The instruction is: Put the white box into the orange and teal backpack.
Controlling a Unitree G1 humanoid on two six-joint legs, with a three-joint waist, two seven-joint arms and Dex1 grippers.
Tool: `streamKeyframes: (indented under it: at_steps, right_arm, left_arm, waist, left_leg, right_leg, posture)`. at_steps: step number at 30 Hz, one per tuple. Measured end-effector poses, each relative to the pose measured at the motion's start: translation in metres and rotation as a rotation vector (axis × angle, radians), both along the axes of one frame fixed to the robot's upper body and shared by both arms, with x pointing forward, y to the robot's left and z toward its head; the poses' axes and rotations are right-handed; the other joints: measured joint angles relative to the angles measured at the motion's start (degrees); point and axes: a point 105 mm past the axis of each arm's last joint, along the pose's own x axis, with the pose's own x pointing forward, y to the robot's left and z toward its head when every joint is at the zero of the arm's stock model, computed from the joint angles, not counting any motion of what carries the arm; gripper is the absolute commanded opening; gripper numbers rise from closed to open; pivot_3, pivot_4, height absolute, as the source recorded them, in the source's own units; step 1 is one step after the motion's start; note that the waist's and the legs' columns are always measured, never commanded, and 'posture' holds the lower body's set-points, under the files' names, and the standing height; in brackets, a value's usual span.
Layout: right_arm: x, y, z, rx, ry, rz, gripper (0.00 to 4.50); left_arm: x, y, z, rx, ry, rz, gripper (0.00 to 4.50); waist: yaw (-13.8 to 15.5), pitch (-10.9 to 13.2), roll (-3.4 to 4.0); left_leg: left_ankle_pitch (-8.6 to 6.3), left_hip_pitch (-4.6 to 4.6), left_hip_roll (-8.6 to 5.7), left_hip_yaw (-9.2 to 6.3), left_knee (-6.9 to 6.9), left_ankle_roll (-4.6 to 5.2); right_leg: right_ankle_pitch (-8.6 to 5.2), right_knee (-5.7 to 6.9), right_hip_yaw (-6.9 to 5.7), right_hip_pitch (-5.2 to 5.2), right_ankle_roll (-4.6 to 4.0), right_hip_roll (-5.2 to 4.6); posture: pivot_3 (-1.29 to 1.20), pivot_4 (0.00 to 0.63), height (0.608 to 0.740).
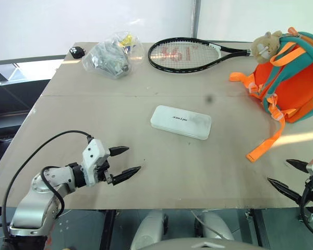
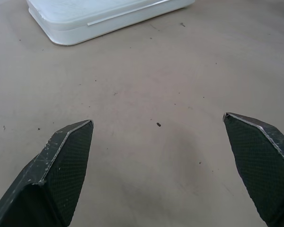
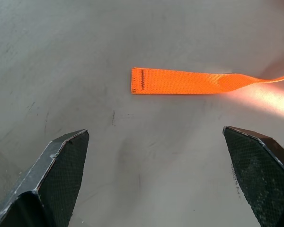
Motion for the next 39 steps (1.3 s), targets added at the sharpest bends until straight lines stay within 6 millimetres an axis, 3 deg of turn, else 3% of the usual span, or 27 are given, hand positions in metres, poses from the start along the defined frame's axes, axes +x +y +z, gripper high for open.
streamKeyframes:
  at_steps: [3,5,7,9,13,16,20,22,24,31,35,39]
  right_arm:
    - [0.010,0.003,0.003,-0.022,-0.048,-0.046,4.47]
    - [0.027,0.028,0.009,-0.003,-0.118,-0.046,4.47]
    - [0.034,0.065,0.019,0.055,-0.156,0.030,4.47]
    - [0.043,0.085,0.024,0.110,-0.168,0.038,4.47]
    - [0.060,0.101,0.024,0.108,-0.163,0.026,4.47]
    - [0.081,0.103,0.027,0.127,-0.172,-0.045,3.30]
    - [0.099,0.111,0.020,0.126,-0.116,-0.076,1.09]
    - [0.105,0.113,0.015,0.108,-0.092,-0.084,0.81]
    - [0.121,0.122,0.015,0.066,-0.093,-0.094,0.08]
    - [0.140,0.134,0.007,-0.024,-0.071,-0.082,0.08]
    - [0.150,0.140,0.008,-0.051,-0.079,-0.064,0.08]
    - [0.152,0.142,0.001,-0.062,-0.061,-0.037,0.08]
  left_arm:
    - [0.007,-0.001,0.003,-0.022,-0.018,0.031,4.50]
    - [0.024,-0.005,0.012,-0.073,-0.064,0.084,4.50]
    - [0.036,-0.008,0.025,-0.104,-0.102,0.111,4.50]
    - [0.046,-0.010,0.032,-0.137,-0.099,0.148,4.50]
    - [0.061,-0.011,0.037,-0.175,-0.042,0.229,4.50]
    - [0.078,-0.009,0.047,-0.184,0.004,0.303,4.50]
    - [0.089,-0.010,0.049,-0.207,0.098,0.313,4.50]
    - [0.092,-0.009,0.046,-0.204,0.152,0.318,4.50]
    - [0.108,-0.010,0.055,-0.218,0.230,0.320,4.50]
    - [0.144,-0.023,0.056,-0.277,0.492,0.337,4.50]
    - [0.154,-0.038,0.040,-0.291,0.621,0.295,4.50]
    - [0.157,-0.043,0.040,-0.335,0.691,0.247,4.50]
  waist:
    - [0.01,-0.01,-0.01]
    - [-0.09,-0.01,0.00]
    - [-0.14,-0.03,-0.01]
    - [-0.14,-0.04,-0.08]
    - [-0.11,-0.03,-0.09]
    - [-0.14,-0.03,-0.10]
    - [-0.54,-0.02,-0.09]
    - [-0.64,-0.02,-0.09]
    - [-0.90,-0.02,-0.11]
    - [-1.71,-0.02,-0.11]
    - [-2.52,-0.02,-0.11]
    - [-2.75,-0.02,-0.09]
  left_leg:
    - [0.00,0.01,0.01,-0.01,-0.01,0.00]
    - [0.03,0.04,0.02,-0.01,0.06,-0.06]
    - [0.04,0.08,0.02,-0.01,0.06,-0.07]
    - [0.03,0.06,0.01,-0.02,0.02,-0.05]
    - [0.02,-0.04,-0.06,-0.05,0.05,-0.04]
    - [0.03,0.00,-0.06,-0.07,0.09,-0.05]
    - [0.03,-0.03,-0.07,-0.05,0.06,-0.05]
    - [0.03,-0.03,-0.07,-0.05,0.08,-0.05]
    - [0.04,-0.03,-0.09,-0.10,0.16,-0.07]
    - [0.04,-0.17,-0.25,-0.15,0.24,-0.07]
    - [0.05,-0.23,-0.21,-0.15,0.23,-0.07]
    - [0.05,-0.24,-0.24,-0.25,0.23,-0.07]
  right_leg:
    - [0.00,0.00,0.00,0.00,0.00,0.00]
    - [0.00,0.10,0.00,0.00,0.00,0.03]
    - [0.00,0.19,0.01,0.00,0.00,0.05]
    - [0.00,0.13,-0.01,-0.01,0.00,0.05]
    - [0.00,0.11,-0.06,-0.10,0.00,0.01]
    - [0.00,0.25,-0.07,-0.10,0.00,0.04]
    - [0.00,0.32,-0.05,-0.21,0.00,0.04]
    - [0.00,0.36,-0.06,-0.22,0.00,0.04]
    - [0.00,0.41,-0.09,-0.22,0.00,0.06]
    - [0.00,0.46,-0.38,-0.27,0.01,0.15]
    - [0.00,0.54,-0.38,-0.30,0.00,0.14]
    - [0.00,0.50,-0.48,-0.31,0.00,0.07]
  posture:
    - [0.00,0.150,0.740]
    - [0.00,0.150,0.740]
    - [0.00,0.150,0.740]
    - [0.00,0.150,0.740]
    - [0.00,0.150,0.740]
    - [0.00,0.150,0.740]
    - [0.00,0.150,0.740]
    - [0.00,0.150,0.740]
    - [0.00,0.150,0.740]
    - [0.00,0.150,0.740]
    - [0.00,0.150,0.740]
    - [0.00,0.150,0.740]
